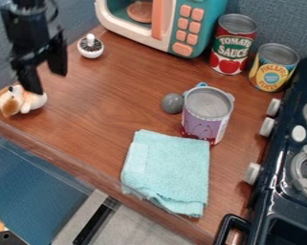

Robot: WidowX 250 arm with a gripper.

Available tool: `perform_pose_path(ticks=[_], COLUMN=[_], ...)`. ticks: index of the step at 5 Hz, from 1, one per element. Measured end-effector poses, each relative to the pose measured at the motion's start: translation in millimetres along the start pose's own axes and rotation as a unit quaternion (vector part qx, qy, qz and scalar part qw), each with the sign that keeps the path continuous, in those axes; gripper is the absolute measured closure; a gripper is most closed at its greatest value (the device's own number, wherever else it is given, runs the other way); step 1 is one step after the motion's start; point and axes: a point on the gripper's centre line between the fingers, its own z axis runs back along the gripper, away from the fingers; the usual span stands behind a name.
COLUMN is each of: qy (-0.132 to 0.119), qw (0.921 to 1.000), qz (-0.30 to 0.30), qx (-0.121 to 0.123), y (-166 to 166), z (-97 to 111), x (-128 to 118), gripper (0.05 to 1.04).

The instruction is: Put the toy at the bottom left of the table

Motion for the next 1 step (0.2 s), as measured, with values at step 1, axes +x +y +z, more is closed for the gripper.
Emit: perform_pose_path(ticks=[1], qy=[-0.020], qw=[0.9986], qz=[0.008], qx=[-0.049], y=[-8.7], z=[31.1], x=[2.5], gripper=[0.083])
